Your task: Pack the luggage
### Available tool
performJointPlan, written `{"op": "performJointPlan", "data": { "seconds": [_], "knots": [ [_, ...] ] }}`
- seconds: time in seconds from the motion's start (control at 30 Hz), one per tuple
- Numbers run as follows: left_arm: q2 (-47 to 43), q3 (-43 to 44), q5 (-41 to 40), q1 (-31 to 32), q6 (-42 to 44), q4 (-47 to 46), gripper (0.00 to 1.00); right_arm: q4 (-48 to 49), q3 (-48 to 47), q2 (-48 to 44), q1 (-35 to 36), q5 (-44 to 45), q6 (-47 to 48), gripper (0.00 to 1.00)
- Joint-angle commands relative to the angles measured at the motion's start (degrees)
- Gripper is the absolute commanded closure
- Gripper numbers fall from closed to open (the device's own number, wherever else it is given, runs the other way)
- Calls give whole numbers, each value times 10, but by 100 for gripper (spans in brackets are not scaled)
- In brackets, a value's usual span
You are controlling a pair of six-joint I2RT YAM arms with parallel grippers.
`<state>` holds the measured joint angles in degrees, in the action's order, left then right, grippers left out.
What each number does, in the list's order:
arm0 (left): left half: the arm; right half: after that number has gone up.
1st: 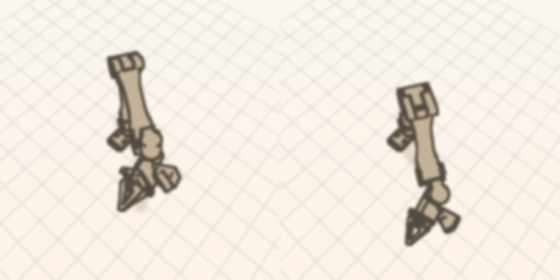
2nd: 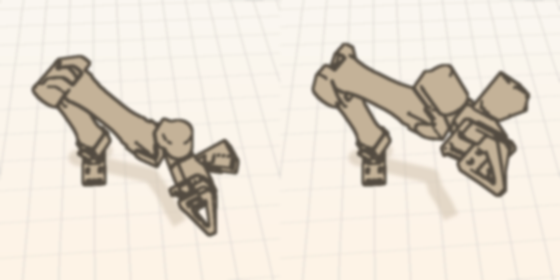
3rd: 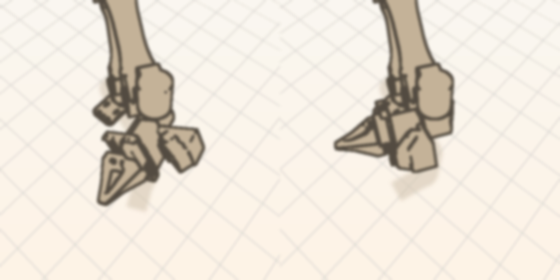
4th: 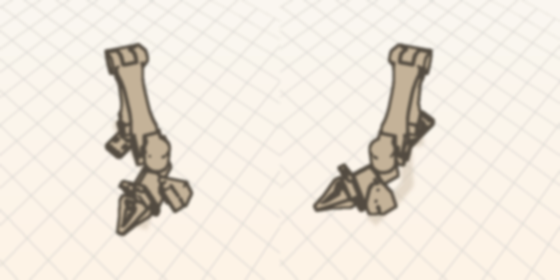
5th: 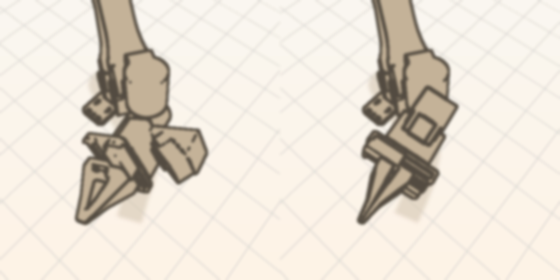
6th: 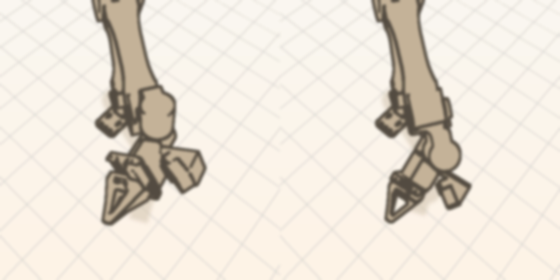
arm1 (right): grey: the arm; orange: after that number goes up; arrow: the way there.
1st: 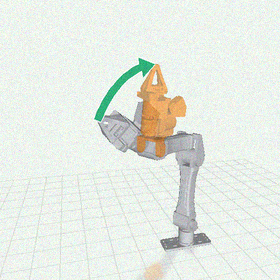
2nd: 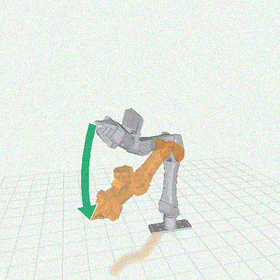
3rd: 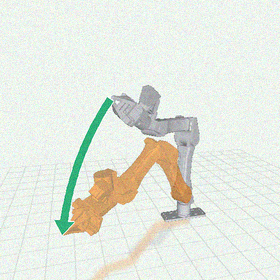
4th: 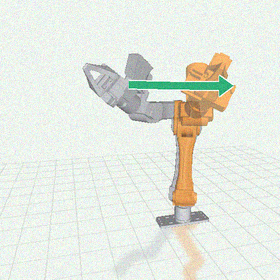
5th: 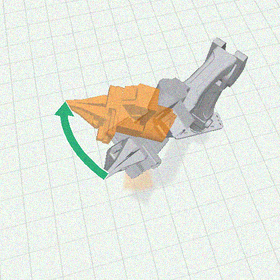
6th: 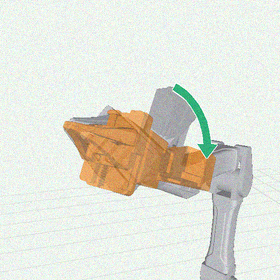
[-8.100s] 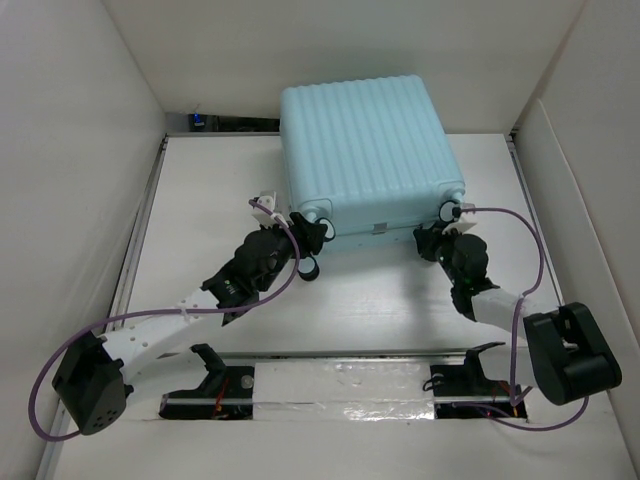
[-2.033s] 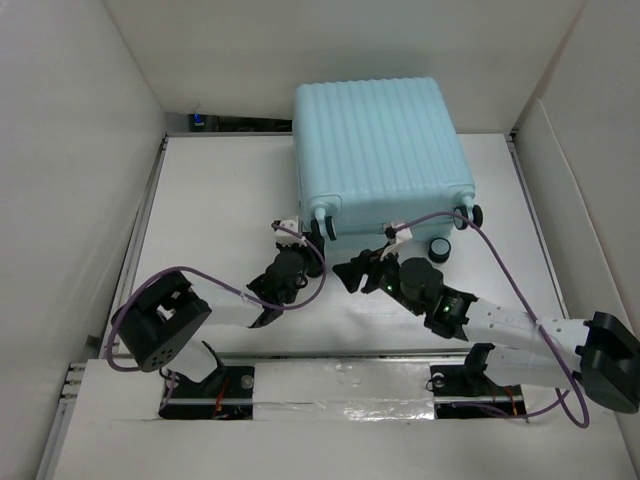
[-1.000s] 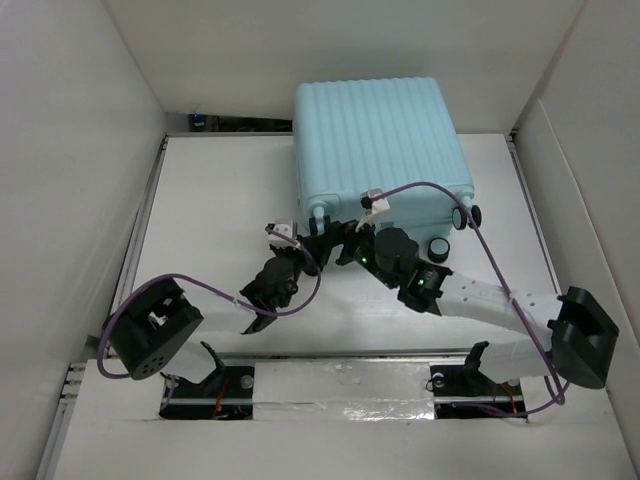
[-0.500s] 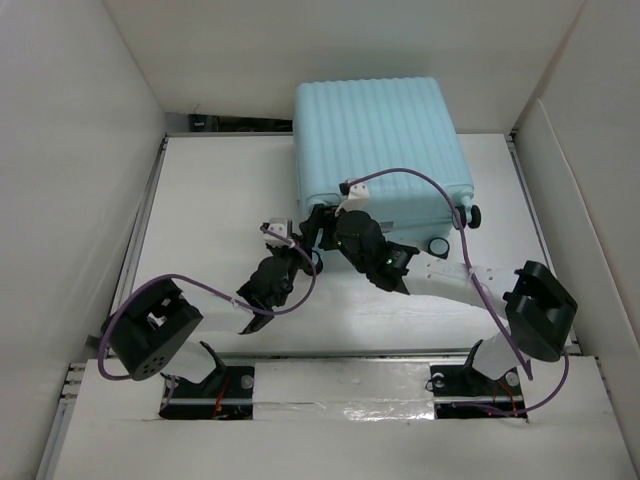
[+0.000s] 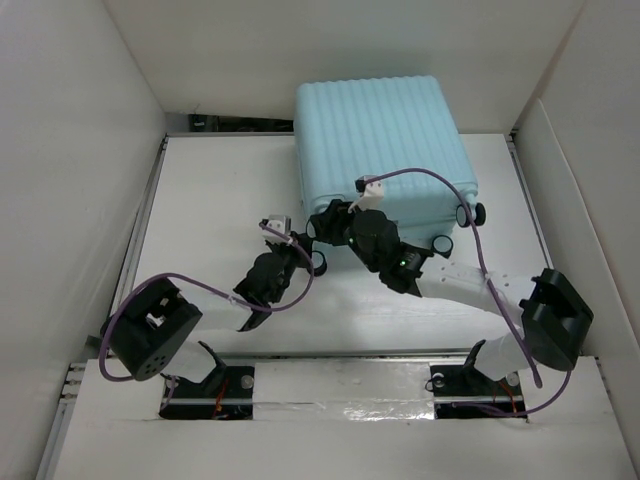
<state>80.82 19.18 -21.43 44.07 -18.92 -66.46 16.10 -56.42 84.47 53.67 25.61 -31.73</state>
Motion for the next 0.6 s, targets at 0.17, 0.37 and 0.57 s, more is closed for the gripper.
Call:
{"op": "performJointPlan", "data": {
  "seconds": [0.17, 0.37, 0.57],
  "knots": [
    [1, 29, -115, -57, -7, 104, 100, -89, 49, -79, -23, -22, 72, 100],
    [-18, 31, -106, -74, -12, 126, 100, -118, 71, -134, -23, -6, 81, 100],
    [-53, -12, 144, -37, 19, 23, 100, -121, 76, -142, -35, -49, 89, 100]
  ]
}}
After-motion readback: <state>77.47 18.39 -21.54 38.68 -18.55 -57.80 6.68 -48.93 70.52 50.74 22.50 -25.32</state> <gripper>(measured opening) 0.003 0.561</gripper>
